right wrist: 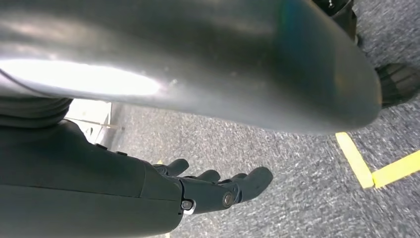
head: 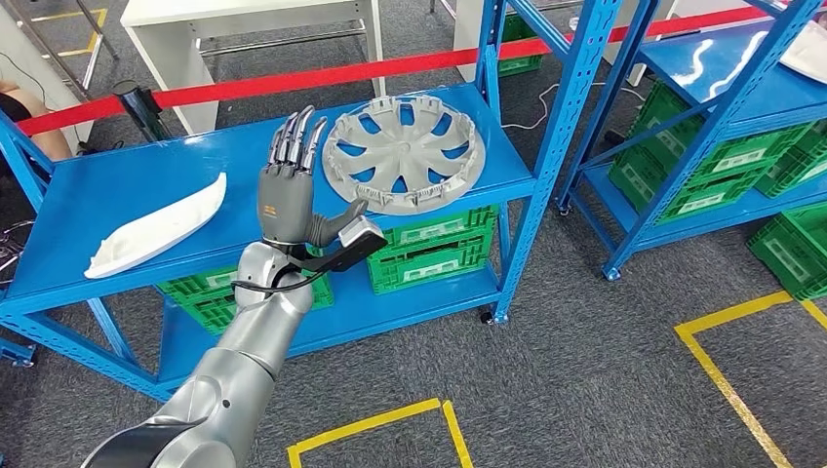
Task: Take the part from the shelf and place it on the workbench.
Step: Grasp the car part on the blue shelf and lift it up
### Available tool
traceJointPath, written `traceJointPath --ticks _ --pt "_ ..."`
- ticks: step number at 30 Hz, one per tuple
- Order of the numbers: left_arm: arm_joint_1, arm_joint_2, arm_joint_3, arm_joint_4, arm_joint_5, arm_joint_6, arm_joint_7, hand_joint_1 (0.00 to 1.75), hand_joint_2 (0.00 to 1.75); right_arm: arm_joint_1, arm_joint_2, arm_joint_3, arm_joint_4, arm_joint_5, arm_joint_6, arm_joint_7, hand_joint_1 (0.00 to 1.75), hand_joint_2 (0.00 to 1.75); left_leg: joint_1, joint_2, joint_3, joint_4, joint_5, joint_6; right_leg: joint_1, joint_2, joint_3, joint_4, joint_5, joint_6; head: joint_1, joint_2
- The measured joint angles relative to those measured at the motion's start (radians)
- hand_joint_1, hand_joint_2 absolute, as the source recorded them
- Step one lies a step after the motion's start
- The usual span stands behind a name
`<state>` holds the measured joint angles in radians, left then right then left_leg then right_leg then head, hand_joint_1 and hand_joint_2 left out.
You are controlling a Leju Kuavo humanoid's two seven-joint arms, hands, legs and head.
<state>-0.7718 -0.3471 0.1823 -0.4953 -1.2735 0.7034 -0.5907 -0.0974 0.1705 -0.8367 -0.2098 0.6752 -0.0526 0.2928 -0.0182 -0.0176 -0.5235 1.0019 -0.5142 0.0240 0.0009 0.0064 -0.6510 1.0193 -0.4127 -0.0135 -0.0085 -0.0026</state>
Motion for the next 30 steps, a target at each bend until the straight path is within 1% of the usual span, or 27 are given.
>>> traceJointPath --ticks 3,5,7,8,9,10,11,12,13,14,15,16,17,18,19,20,21,22,23,24,25,26,27,28,29,30 --pt "0.003 0.0 0.0 -0.002 -0.002 0.0 0.0 0.0 0.0 0.001 0.001 -0.003 0.0 0.0 0.001 0.0 0.0 0.0 0.0 0.001 0.004 -0.006 -0.001 -0.007 0.0 0.0 0.002 0.0 -0.003 -0.003 0.0 0.0" --pt "0.004 0.001 0.0 -0.002 0.002 0.0 0.0 0.0 0.0 0.002 0.002 -0.003 0.0 0.001 0.001 0.0 0.0 0.0 0.0 0.001 0.005 -0.007 -0.002 -0.012 -0.001 0.0 0.003 -0.001 -0.003 -0.002 0.0 0.0" --pt "0.003 0.002 0.0 -0.002 0.005 0.0 0.0 0.0 0.0 0.003 0.003 -0.004 0.0 0.002 0.002 0.0 0.0 0.0 -0.003 0.001 0.004 -0.005 -0.003 -0.009 -0.005 -0.001 0.006 -0.003 -0.002 0.002 0.0 0.0" --pt "0.003 0.002 0.0 -0.002 0.005 0.0 0.0 0.0 0.0 0.003 0.004 -0.004 0.0 0.002 0.002 0.0 0.0 0.0 -0.004 0.001 0.004 -0.009 -0.004 -0.004 -0.006 -0.001 0.009 -0.007 -0.001 0.005 0.0 0.0" --pt "0.002 0.002 0.0 -0.004 0.005 0.0 0.0 0.0 0.0 0.003 0.004 -0.004 0.0 0.002 0.002 0.001 0.0 0.0 0.0 0.002 0.013 -0.022 0.0 0.002 -0.005 -0.002 0.012 -0.01 -0.002 0.009 -0.001 0.0" --pt "0.001 0.002 0.0 -0.006 0.005 0.0 0.0 0.0 0.0 0.003 0.005 -0.005 0.0 0.003 0.002 0.002 0.0 0.0 0.004 0.003 0.026 -0.039 0.005 0.004 -0.004 -0.002 0.014 -0.009 -0.003 0.013 0.001 0.0" --pt "-0.001 0.002 0.0 -0.007 0.006 0.0 0.0 0.0 0.0 0.003 0.004 -0.005 0.0 0.004 0.002 0.002 0.0 0.0 0.009 0.004 0.041 -0.055 0.011 0.005 -0.003 -0.002 0.009 0.007 -0.011 0.017 0.002 0.0" --pt "-0.002 0.002 0.0 -0.009 0.007 0.0 0.0 0.0 0.0 0.003 0.004 -0.005 0.0 0.004 0.003 0.003 0.0 0.0 0.015 0.006 0.055 -0.067 0.017 0.005 -0.003 -0.002 -0.01 0.046 -0.027 0.022 0.004 0.0" --pt "-0.003 0.003 0.001 -0.009 0.01 0.0 -0.002 0.0 0.0 0.003 0.004 -0.005 0.0 0.005 0.005 0.003 0.0 0.0 0.016 0.008 0.061 -0.071 0.018 0.003 -0.007 -0.002 -0.041 0.107 -0.05 0.028 0.006 0.0" --pt "-0.001 0.004 0.002 -0.009 0.014 0.0 -0.006 0.0 0.0 0.003 0.004 -0.006 0.0 0.006 0.006 0.003 0.0 0.0 0.018 0.009 0.065 -0.071 0.016 0.002 -0.011 -0.002 -0.08 0.175 -0.074 0.033 0.007 0.0" --pt "0.002 0.005 0.003 -0.009 0.019 0.0 -0.011 0.0 0.0 0.003 0.003 -0.007 0.0 0.006 0.008 0.003 0.0 0.0 0.02 0.01 0.068 -0.068 0.012 -0.001 -0.017 -0.002 -0.115 0.231 -0.088 0.04 0.007 0.0" --pt "0.006 0.006 0.005 -0.01 0.026 0.0 -0.018 0.0 0.0 0.003 0.002 -0.009 0.0 0.006 0.008 0.003 0.0 0.0 0.023 0.01 0.071 -0.065 0.005 -0.005 -0.024 -0.002 -0.135 0.254 -0.083 0.048 0.007 0.0" --pt "0.009 0.007 0.007 -0.01 0.033 0.0 -0.027 0.0 0.0 0.004 0.0 -0.01 0.0 0.007 0.009 0.003 0.0 0.0 0.029 0.009 0.076 -0.059 -0.003 -0.011 -0.031 -0.003 -0.133 0.235 -0.058 0.056 0.007 0.0" --pt "0.011 0.008 0.009 -0.012 0.041 0.0 -0.035 0.0 0.0 0.004 -0.002 -0.011 0.0 0.009 0.009 0.003 0.0 0.0 0.036 0.008 0.082 -0.05 -0.016 -0.02 -0.039 -0.005 -0.109 0.177 -0.018 0.066 0.007 0.0" --pt "0.011 0.008 0.011 -0.014 0.046 0.0 -0.042 0.0 0.0 0.004 -0.003 -0.012 0.0 0.01 0.01 0.003 0.0 0.0 0.041 0.008 0.084 -0.041 -0.03 -0.03 -0.044 -0.007 -0.078 0.113 0.008 0.077 0.008 0.0" --pt "0.01 0.008 0.013 -0.018 0.049 0.0 -0.045 0.0 0.0 0.003 -0.003 -0.012 0.001 0.012 0.011 0.002 0.0 0.0 0.044 0.008 0.084 -0.029 -0.046 -0.04 -0.047 -0.006 -0.05 0.059 0.022 0.08 0.012 0.0" --pt "0.01 0.008 0.014 -0.023 0.05 0.0 -0.046 0.0 0.0 0.002 -0.004 -0.013 0.002 0.013 0.012 -0.002 0.0 0.0 0.044 0.007 0.084 -0.021 -0.06 -0.049 -0.048 -0.004 -0.032 0.029 0.021 0.074 0.014 0.0" --pt "0.009 0.008 0.014 -0.026 0.049 0.0 -0.047 0.0 0.0 0.001 -0.004 -0.015 0.003 0.014 0.013 -0.006 0.0 0.0 0.042 0.007 0.083 -0.019 -0.069 -0.056 -0.046 -0.002 -0.027 0.027 0.005 0.062 0.016 0.0" --pt "0.009 0.009 0.016 -0.029 0.049 0.0 -0.049 0.0 0.0 0.0 -0.004 -0.016 0.003 0.015 0.014 -0.01 0.0 0.0 0.041 0.005 0.087 -0.02 -0.075 -0.061 -0.045 0.0 -0.025 0.03 -0.004 0.044 0.016 0.0" --pt "0.009 0.009 0.017 -0.032 0.049 0.0 -0.051 0.0 0.0 -0.001 -0.006 -0.017 0.003 0.016 0.013 -0.013 0.0 0.0 0.042 0.004 0.094 -0.025 -0.078 -0.064 -0.044 -0.001 -0.024 0.035 -0.011 0.03 0.013 0.0" --pt "0.008 0.009 0.018 -0.036 0.048 0.0 -0.053 0.0 0.0 -0.002 -0.007 -0.018 0.003 0.017 0.013 -0.012 0.0 0.0 0.043 0.005 0.099 -0.023 -0.083 -0.068 -0.043 -0.001 -0.02 0.037 -0.018 0.021 0.011 0.0" --pt "0.006 0.009 0.018 -0.038 0.047 0.0 -0.054 0.0 0.0 -0.002 -0.007 -0.018 0.003 0.018 0.013 -0.011 0.0 0.0 0.044 0.007 0.091 0.0 -0.095 -0.071 -0.043 -0.001 -0.013 0.037 -0.023 0.013 0.01 0.0" --pt "0.003 0.009 0.019 -0.04 0.045 0.0 -0.052 0.0 0.0 -0.002 -0.007 -0.018 0.003 0.018 0.014 -0.009 0.0 0.0 0.043 0.01 0.068 0.045 -0.113 -0.073 -0.042 -0.001 -0.004 0.035 -0.028 0.007 0.009 0.0" --pt "0.002 0.009 0.02 -0.039 0.041 0.0 -0.048 0.0 0.0 -0.002 -0.007 -0.019 0.003 0.019 0.014 -0.009 0.0 0.0 0.042 0.012 0.029 0.112 -0.135 -0.074 -0.041 -0.002 0.004 0.032 -0.032 0.002 0.007 0.0" --pt "0.003 0.01 0.02 -0.038 0.035 0.0 -0.043 0.0 0.0 -0.003 -0.007 -0.019 0.003 0.02 0.014 -0.009 0.0 0.0 0.041 0.013 -0.024 0.191 -0.157 -0.074 -0.04 -0.002 0.012 0.03 -0.037 -0.001 0.007 0.0" --pt "0.006 0.011 0.021 -0.036 0.028 0.0 -0.035 0.0 0.0 -0.002 -0.008 -0.019 0.003 0.02 0.014 -0.01 0.0 0.0 0.04 0.013 -0.075 0.258 -0.168 -0.072 -0.037 -0.002 0.02 0.028 -0.043 -0.002 0.006 0.0"
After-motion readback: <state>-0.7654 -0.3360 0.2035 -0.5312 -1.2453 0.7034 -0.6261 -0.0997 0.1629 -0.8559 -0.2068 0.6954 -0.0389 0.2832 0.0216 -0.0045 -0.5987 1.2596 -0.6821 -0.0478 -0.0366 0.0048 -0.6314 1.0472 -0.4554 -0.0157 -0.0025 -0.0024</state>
